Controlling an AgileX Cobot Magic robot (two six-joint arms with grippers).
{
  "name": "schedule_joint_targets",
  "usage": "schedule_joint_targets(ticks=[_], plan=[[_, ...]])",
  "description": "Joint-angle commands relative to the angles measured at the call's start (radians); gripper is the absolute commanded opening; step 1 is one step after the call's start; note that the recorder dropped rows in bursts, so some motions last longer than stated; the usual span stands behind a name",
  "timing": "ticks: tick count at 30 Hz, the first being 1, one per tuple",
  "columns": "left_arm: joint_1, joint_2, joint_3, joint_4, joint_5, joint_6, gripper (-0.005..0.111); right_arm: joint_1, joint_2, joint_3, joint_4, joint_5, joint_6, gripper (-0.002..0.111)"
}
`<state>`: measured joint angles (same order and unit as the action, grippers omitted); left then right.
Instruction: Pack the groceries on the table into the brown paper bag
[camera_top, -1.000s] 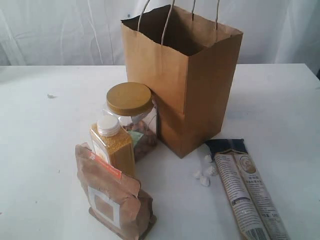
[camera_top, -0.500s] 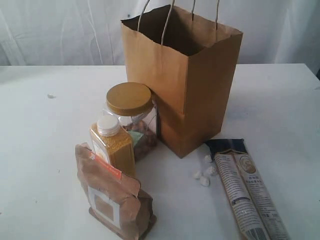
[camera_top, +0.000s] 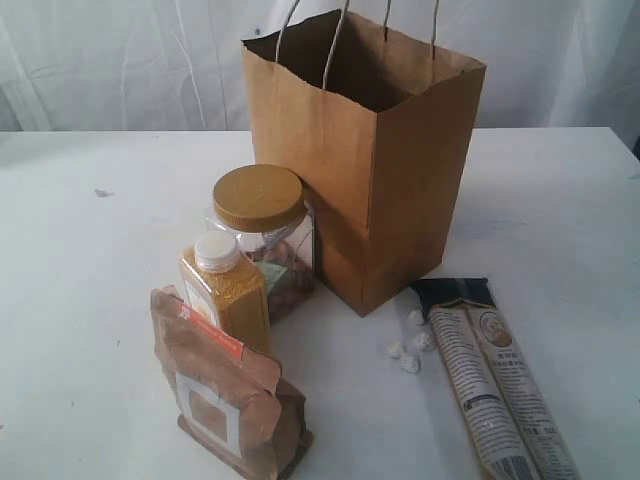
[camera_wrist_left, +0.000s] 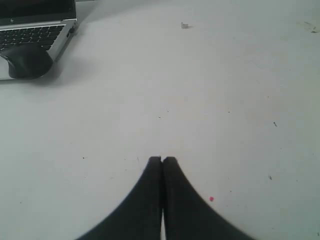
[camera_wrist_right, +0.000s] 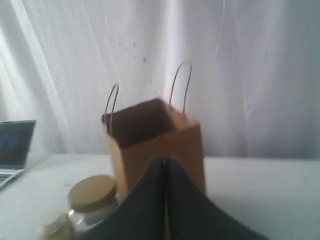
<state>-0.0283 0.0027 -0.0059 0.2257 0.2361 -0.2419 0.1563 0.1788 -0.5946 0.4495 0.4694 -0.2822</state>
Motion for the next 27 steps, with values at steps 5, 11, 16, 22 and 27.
schedule_joint_targets(ticks=[5,11,16,22,27], plan=[[-0.008,-0.003,0.006,-0.007,-0.002,0.002,0.0,-0.05,-0.093,0.08,-0.013,-0.409,-0.21,0.0],[-0.008,-0.003,0.006,-0.007,-0.002,0.002,0.0,-0.148,-0.179,0.397,-0.093,-0.673,-0.116,0.0],[-0.006,-0.003,0.006,-0.007,-0.002,0.002,0.0,-0.146,-0.179,0.559,-0.071,-0.753,-0.076,0.0],[-0.006,-0.003,0.006,-0.007,0.0,0.002,0.0,-0.148,-0.179,0.595,-0.086,-0.77,-0.079,0.0],[-0.006,-0.003,0.006,-0.007,0.0,0.002,0.0,-0.178,-0.179,0.595,-0.427,-0.661,0.268,0.0]])
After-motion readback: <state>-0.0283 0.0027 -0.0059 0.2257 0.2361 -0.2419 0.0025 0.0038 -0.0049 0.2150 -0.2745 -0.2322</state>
